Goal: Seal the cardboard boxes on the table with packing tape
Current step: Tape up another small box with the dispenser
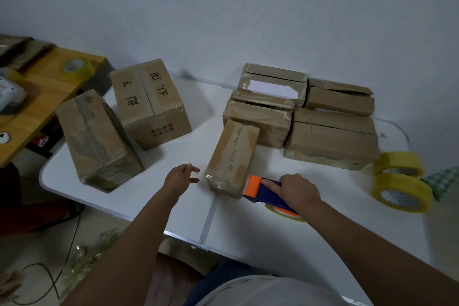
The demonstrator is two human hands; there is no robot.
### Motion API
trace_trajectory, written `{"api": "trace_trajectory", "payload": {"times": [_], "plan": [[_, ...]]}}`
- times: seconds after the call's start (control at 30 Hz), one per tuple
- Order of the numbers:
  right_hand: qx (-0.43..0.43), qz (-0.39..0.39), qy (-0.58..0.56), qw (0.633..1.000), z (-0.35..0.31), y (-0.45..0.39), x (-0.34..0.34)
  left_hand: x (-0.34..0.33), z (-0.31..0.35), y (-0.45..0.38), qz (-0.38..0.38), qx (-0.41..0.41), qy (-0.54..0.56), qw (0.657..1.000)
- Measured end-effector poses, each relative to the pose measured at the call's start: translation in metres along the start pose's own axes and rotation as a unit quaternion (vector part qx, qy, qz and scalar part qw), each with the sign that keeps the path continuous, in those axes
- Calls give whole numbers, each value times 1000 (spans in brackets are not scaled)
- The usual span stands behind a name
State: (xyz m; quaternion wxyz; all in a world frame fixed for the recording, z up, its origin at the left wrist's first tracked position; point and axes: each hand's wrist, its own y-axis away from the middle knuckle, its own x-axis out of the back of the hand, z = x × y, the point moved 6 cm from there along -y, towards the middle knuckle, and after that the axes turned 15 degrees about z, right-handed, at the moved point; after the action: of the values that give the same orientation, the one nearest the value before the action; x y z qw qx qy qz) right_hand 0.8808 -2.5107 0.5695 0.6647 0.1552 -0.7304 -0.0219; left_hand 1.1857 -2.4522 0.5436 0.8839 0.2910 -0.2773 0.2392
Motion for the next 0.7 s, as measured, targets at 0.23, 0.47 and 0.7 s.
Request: {"api": "trace_trajectory", "payload": {"times": [0.23,0.47,0.7], "plan": [[-16,14,16,1000,11,1,-1,34,18,24,164,-240,-109,951],[-15,14,-2,1000,2,4,-6,-15,23,66,21,-485,-243,840],[-17,25,-17,999,-1,1,-5,-15,74,57,10,-576,-250,778]]}}
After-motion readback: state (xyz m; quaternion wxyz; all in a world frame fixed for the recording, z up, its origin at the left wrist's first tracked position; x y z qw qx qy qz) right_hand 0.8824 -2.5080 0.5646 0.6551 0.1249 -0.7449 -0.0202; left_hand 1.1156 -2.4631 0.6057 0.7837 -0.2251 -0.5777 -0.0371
